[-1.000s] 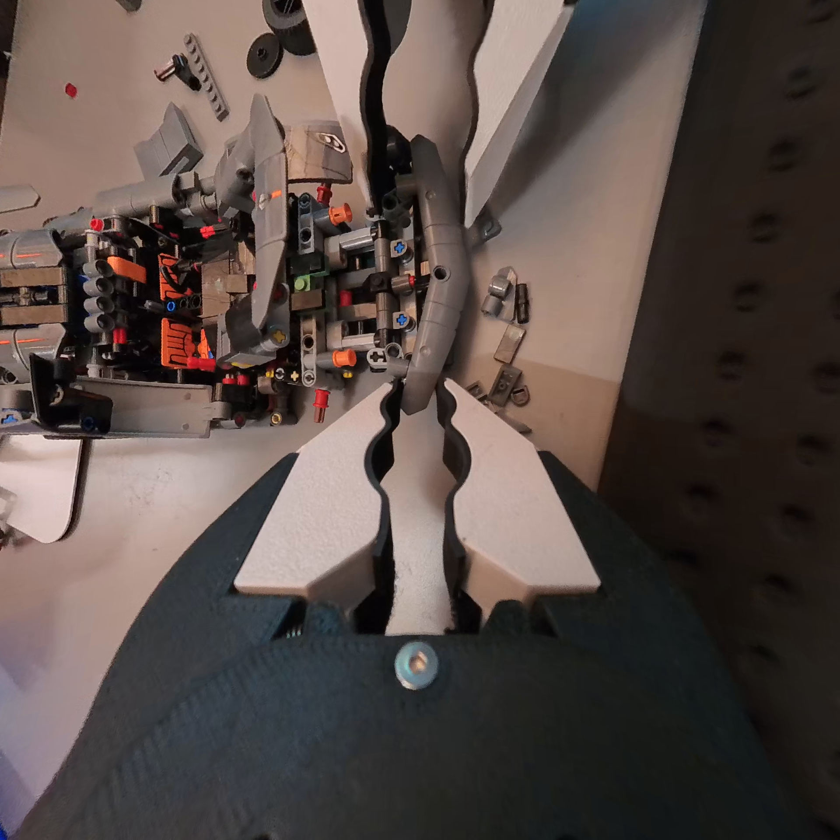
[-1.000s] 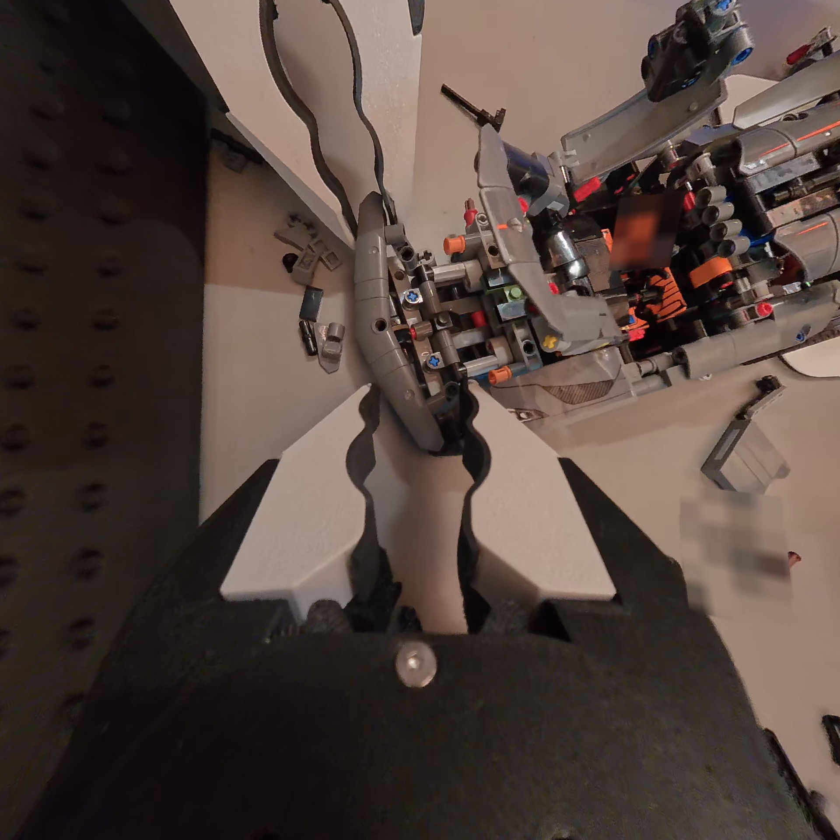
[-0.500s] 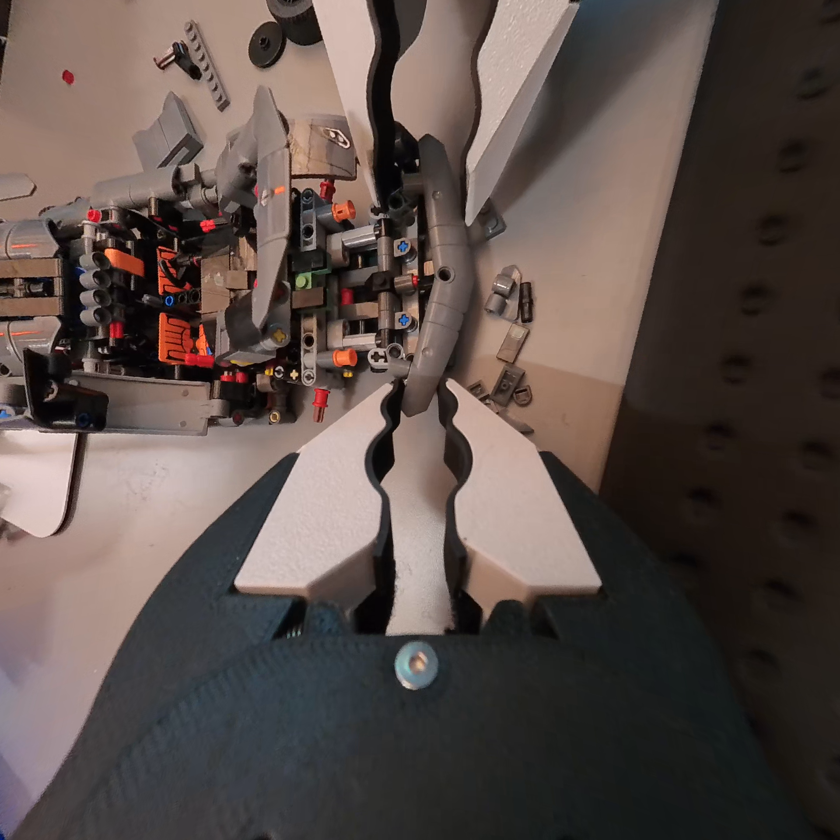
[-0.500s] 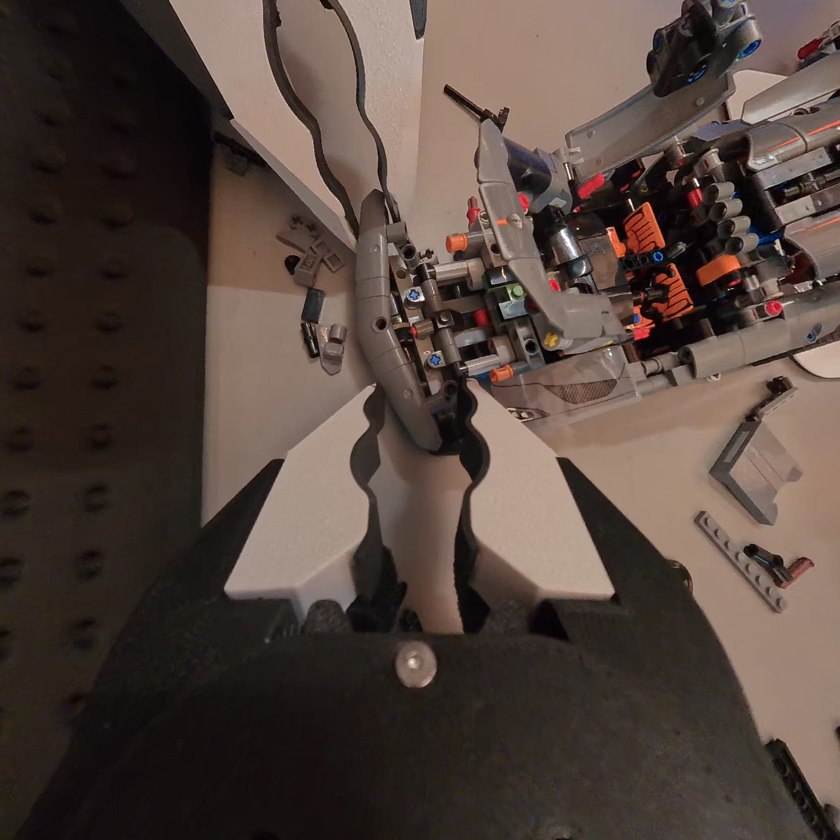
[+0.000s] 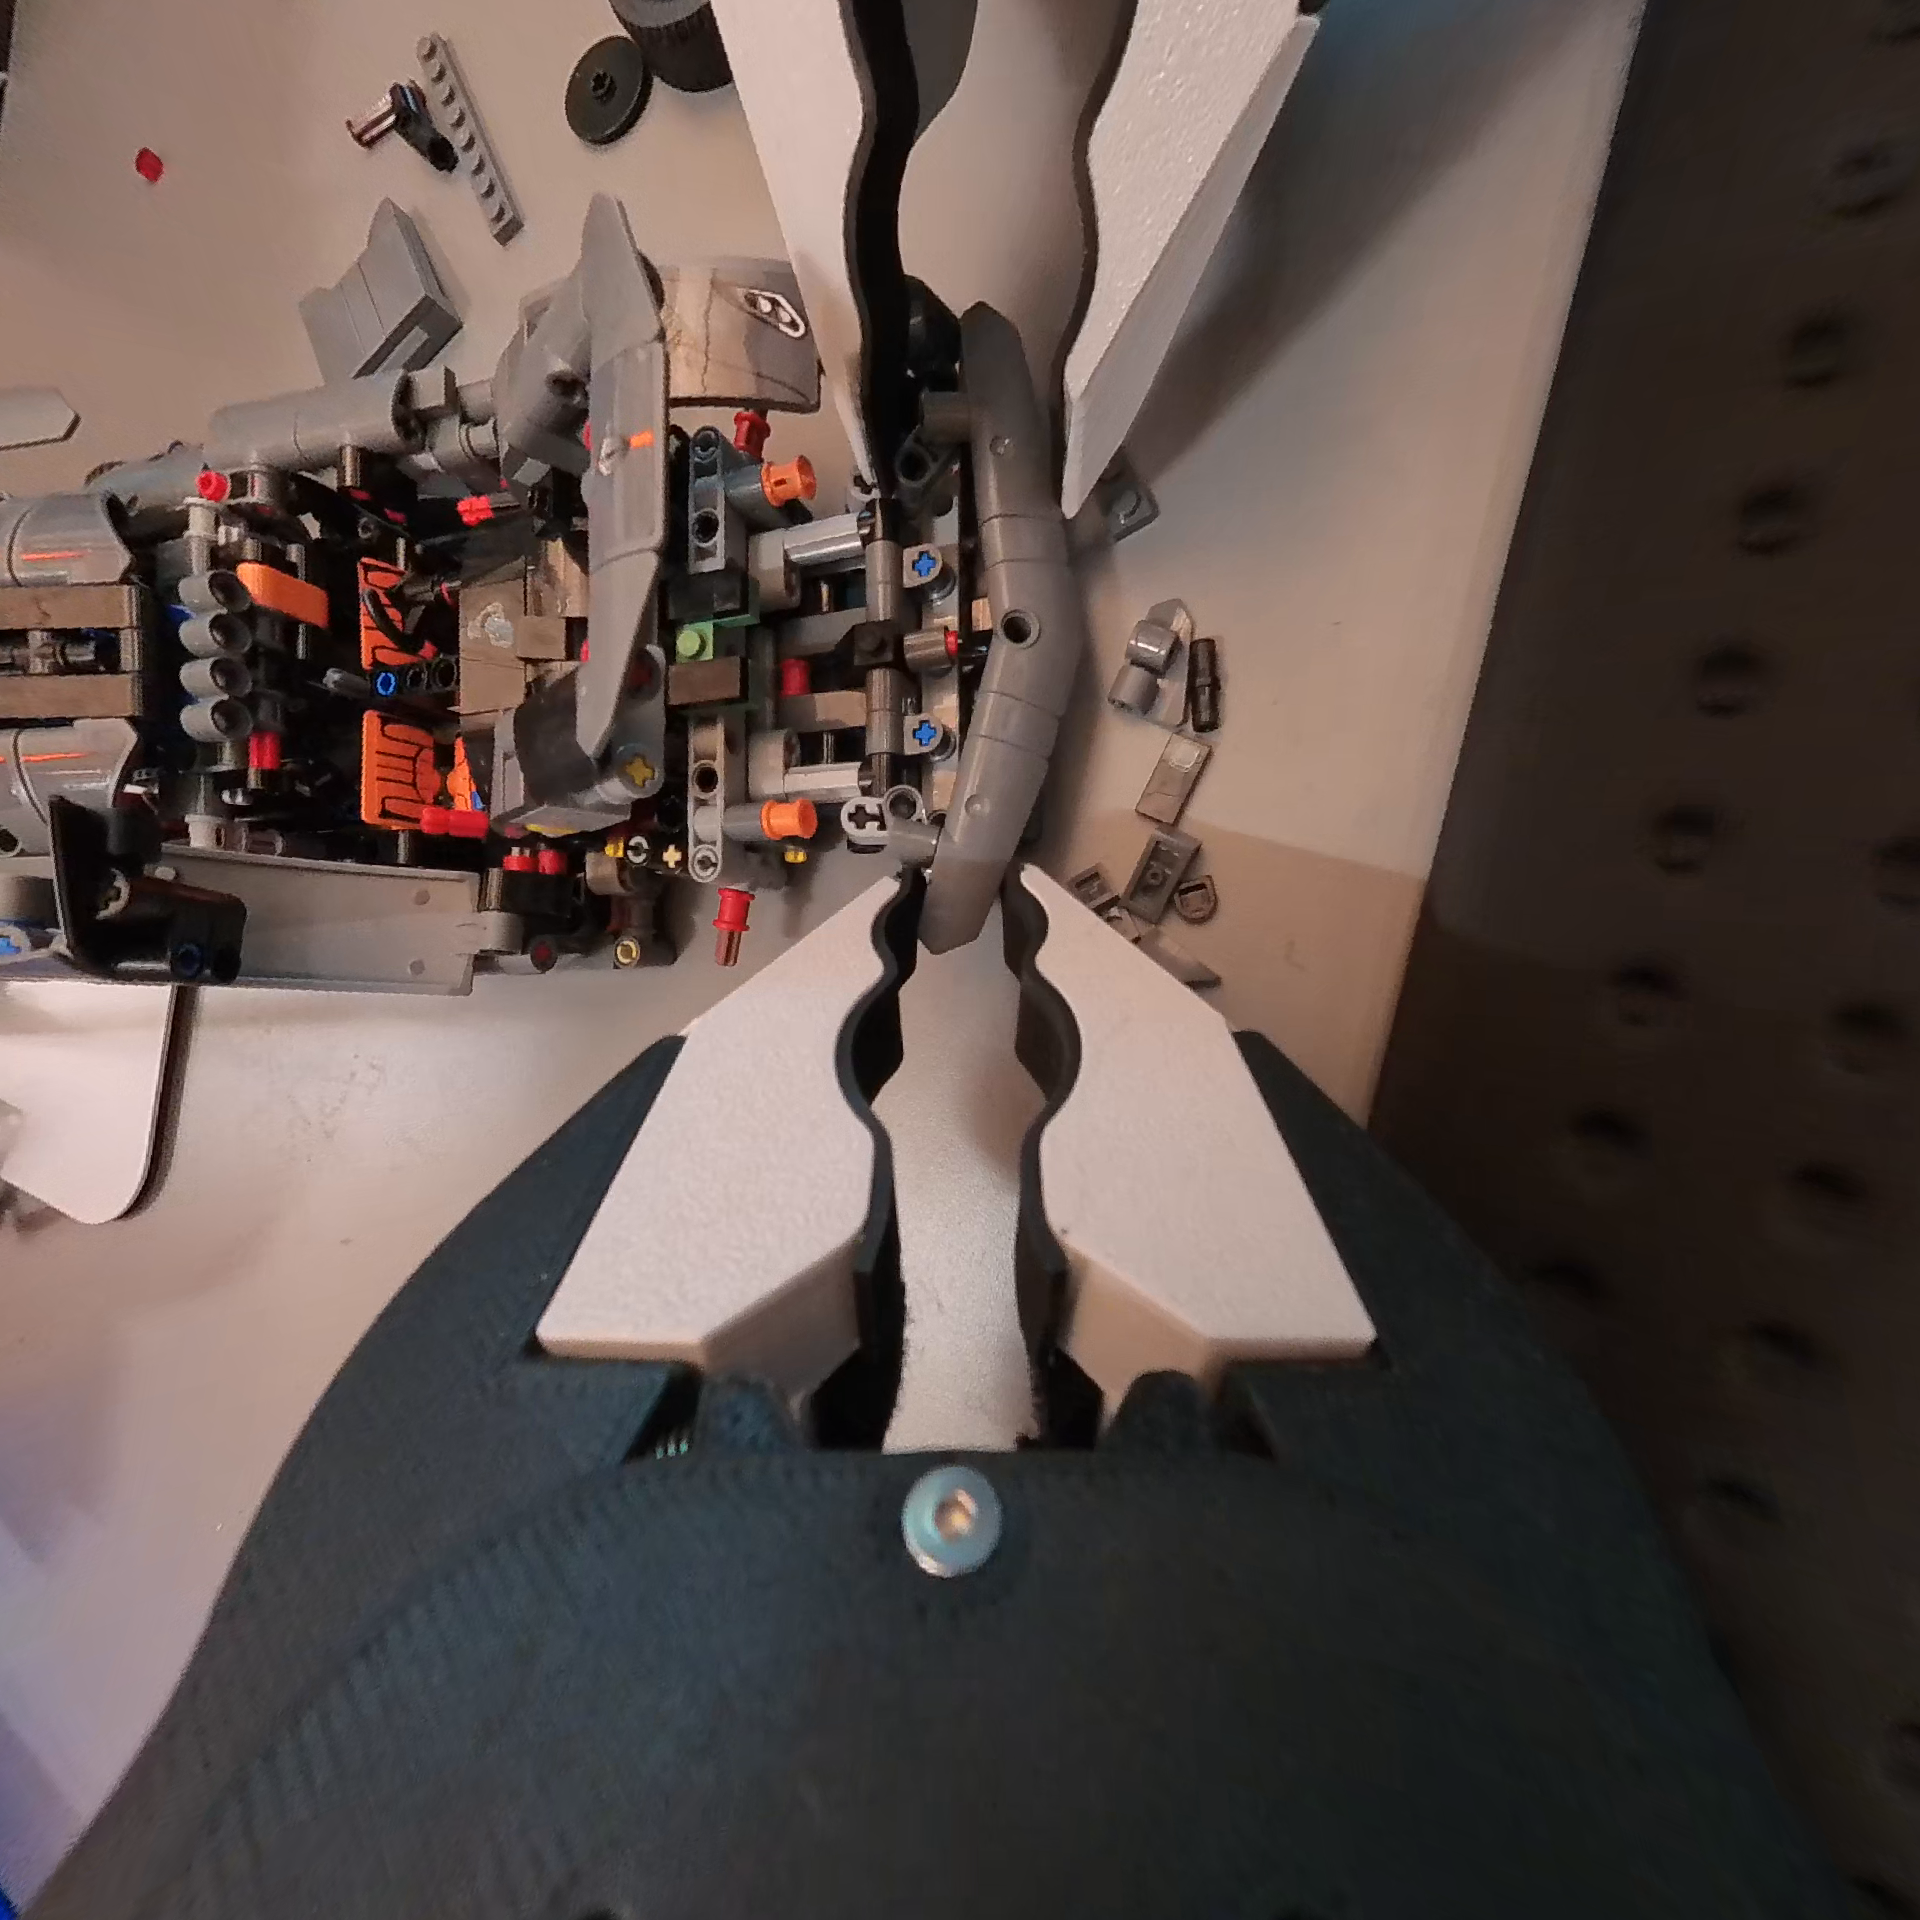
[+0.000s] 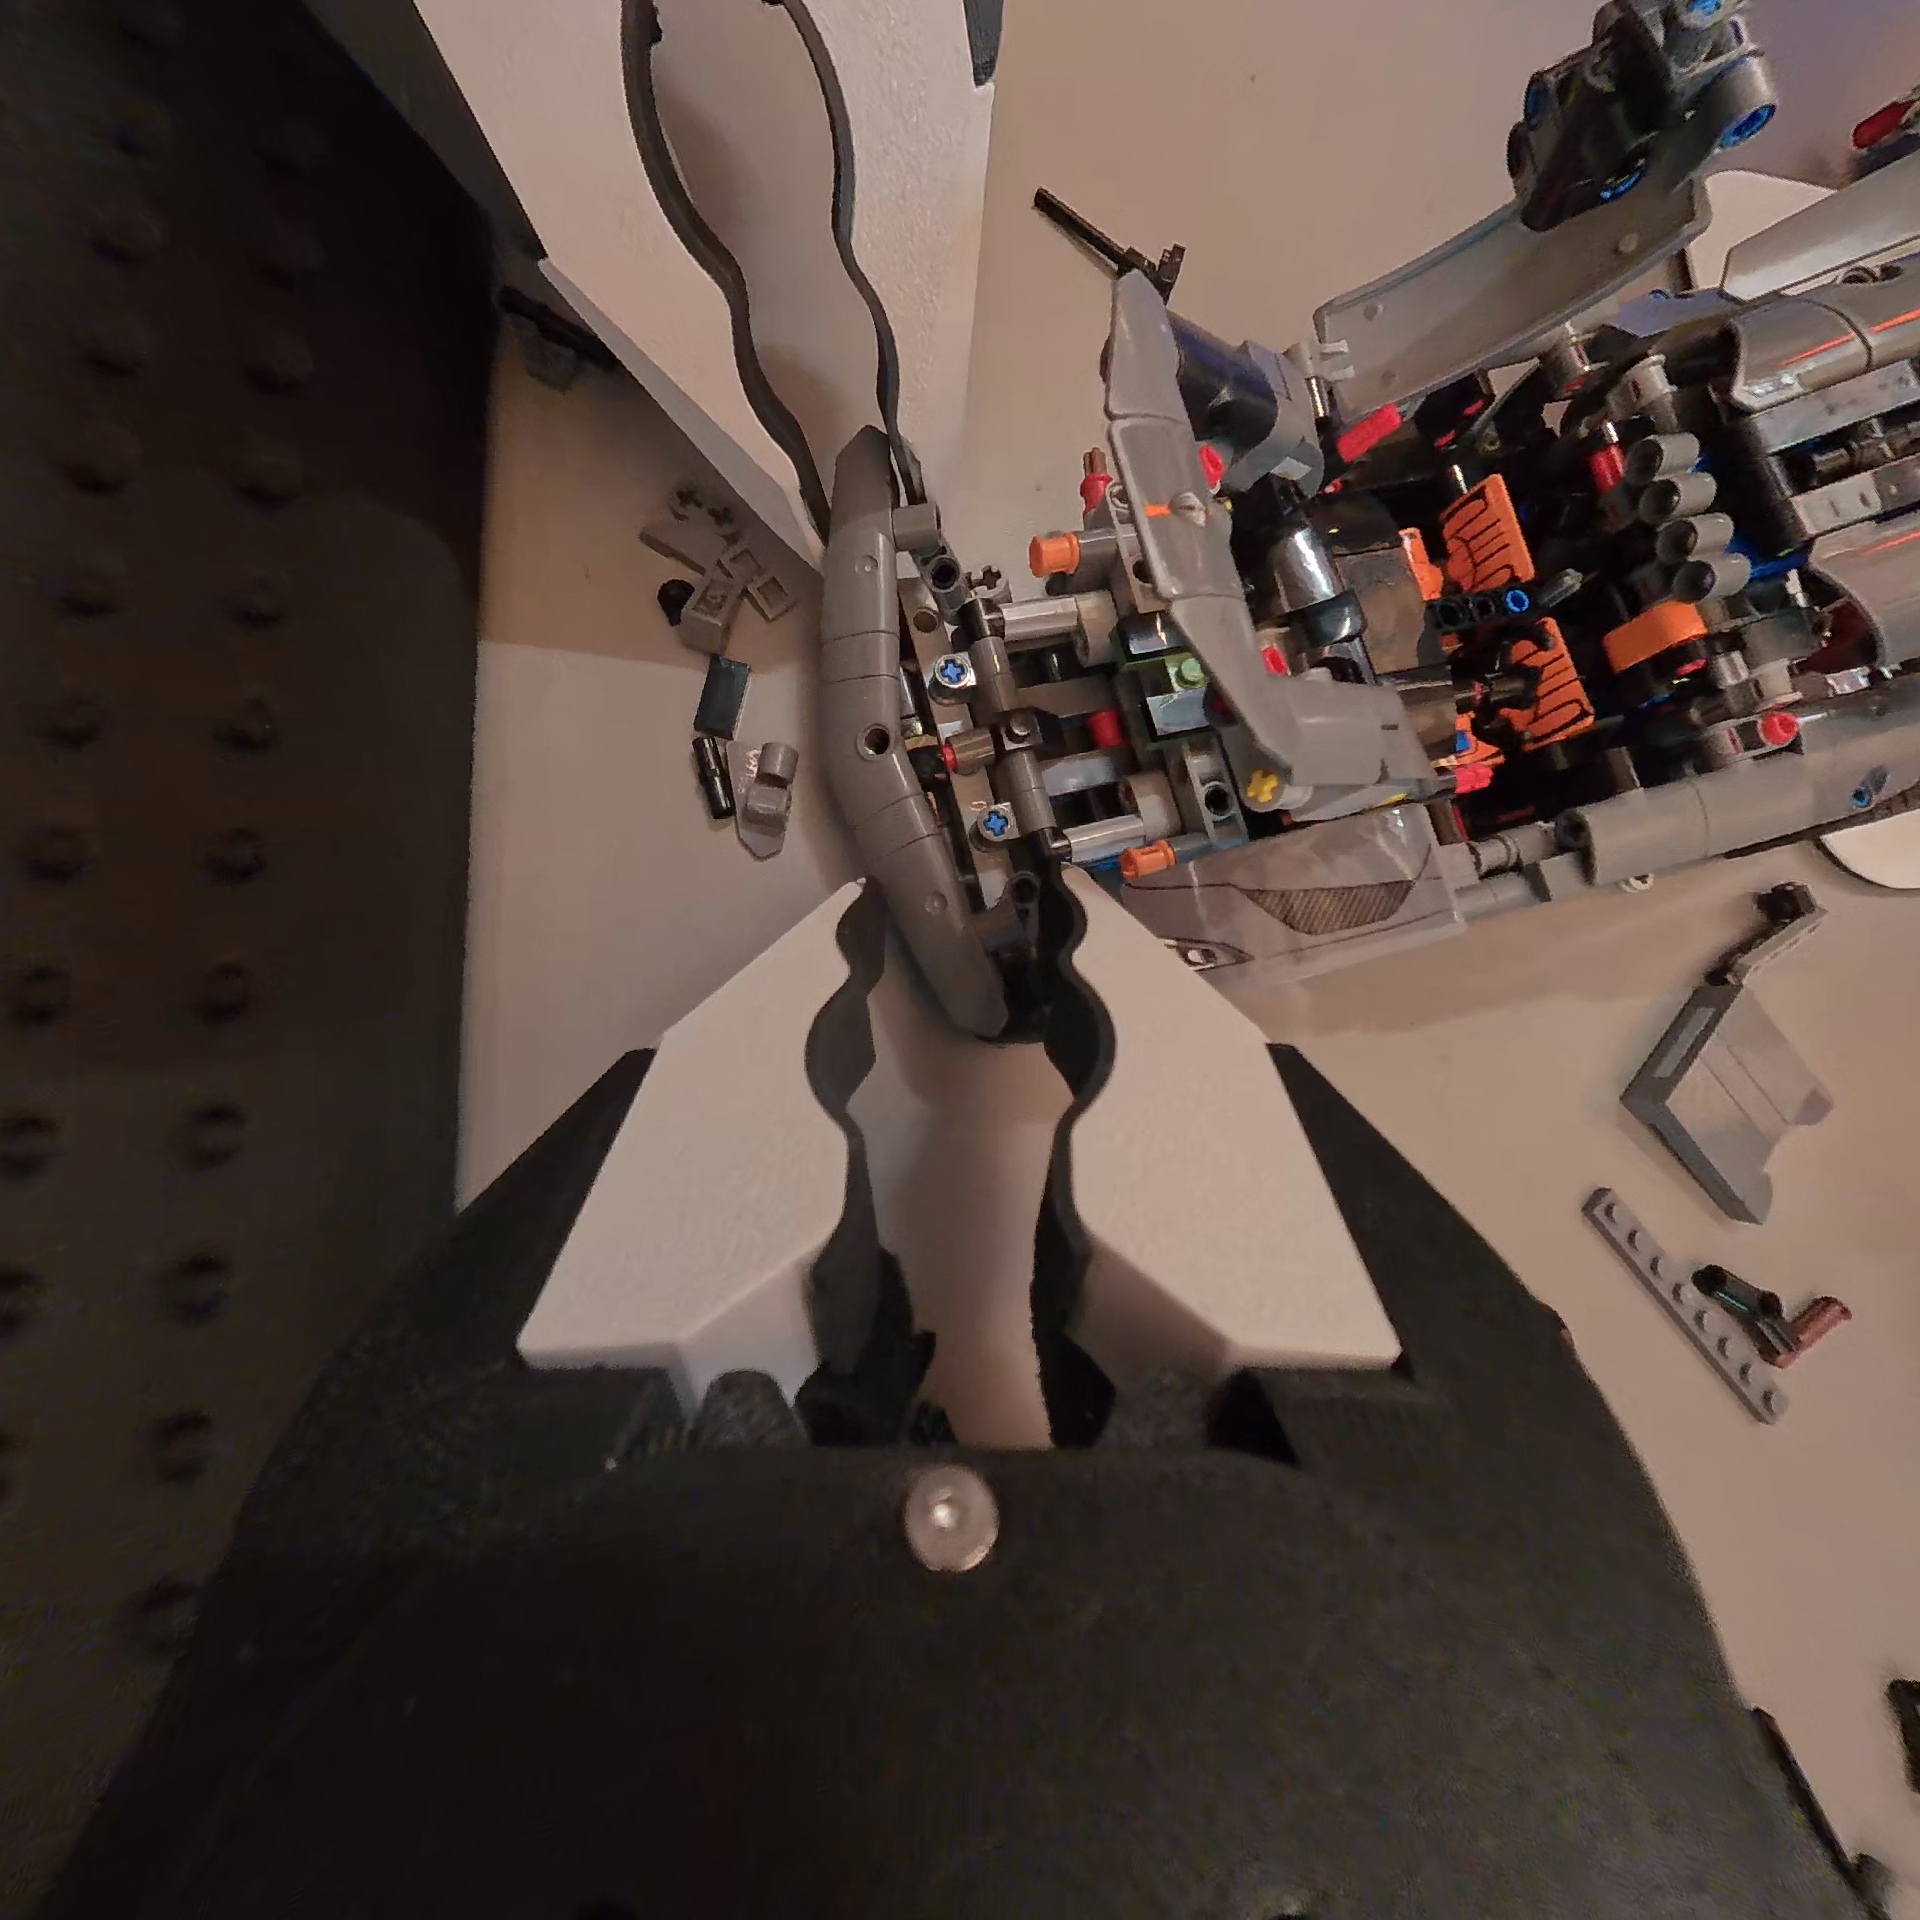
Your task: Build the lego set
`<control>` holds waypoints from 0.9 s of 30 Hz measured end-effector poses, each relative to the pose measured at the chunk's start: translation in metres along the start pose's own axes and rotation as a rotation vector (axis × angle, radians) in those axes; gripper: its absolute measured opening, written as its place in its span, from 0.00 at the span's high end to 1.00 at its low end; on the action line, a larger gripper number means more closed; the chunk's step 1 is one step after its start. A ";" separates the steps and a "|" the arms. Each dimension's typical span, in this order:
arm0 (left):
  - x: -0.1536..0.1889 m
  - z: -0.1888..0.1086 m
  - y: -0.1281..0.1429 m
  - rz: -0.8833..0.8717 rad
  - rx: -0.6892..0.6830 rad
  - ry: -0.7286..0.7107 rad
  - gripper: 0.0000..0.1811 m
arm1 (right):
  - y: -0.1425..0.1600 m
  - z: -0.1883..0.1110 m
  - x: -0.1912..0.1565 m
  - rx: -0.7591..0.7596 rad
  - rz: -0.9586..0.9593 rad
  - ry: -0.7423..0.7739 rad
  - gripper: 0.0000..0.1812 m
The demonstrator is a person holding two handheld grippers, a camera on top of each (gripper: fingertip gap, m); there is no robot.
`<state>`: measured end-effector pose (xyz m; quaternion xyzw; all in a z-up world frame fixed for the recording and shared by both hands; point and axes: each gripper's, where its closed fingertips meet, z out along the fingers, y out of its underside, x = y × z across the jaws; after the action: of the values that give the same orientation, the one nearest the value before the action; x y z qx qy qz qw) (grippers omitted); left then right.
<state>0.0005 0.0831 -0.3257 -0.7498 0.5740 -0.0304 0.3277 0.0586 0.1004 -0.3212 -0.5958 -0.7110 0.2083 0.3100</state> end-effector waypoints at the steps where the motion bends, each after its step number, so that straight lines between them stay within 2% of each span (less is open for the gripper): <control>1: 0.000 0.000 0.000 -0.001 0.000 0.001 0.93 | 0.000 0.000 0.000 -0.002 -0.003 0.001 0.85; 13: -0.001 -0.001 0.001 0.015 -0.002 0.005 0.92 | -0.002 0.001 -0.001 0.001 -0.014 -0.001 0.85; 17: -0.004 -0.006 0.001 0.010 -0.013 -0.002 0.82 | -0.003 0.001 -0.001 0.005 -0.018 0.000 0.85; 19: -0.004 -0.009 -0.004 0.018 0.007 -0.008 0.80 | -0.003 0.001 -0.001 0.006 -0.019 0.002 0.85; 23: -0.003 0.003 0.002 0.029 -0.020 -0.023 0.82 | -0.003 0.001 -0.001 0.007 -0.019 0.001 0.85; 27: -0.002 0.007 0.001 0.057 -0.023 -0.039 0.88 | -0.003 0.001 -0.001 0.012 -0.012 -0.002 0.85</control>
<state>0.0015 0.0877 -0.3312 -0.7374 0.5889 0.0000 0.3308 0.0563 0.0988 -0.3201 -0.5895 -0.7136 0.2112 0.3141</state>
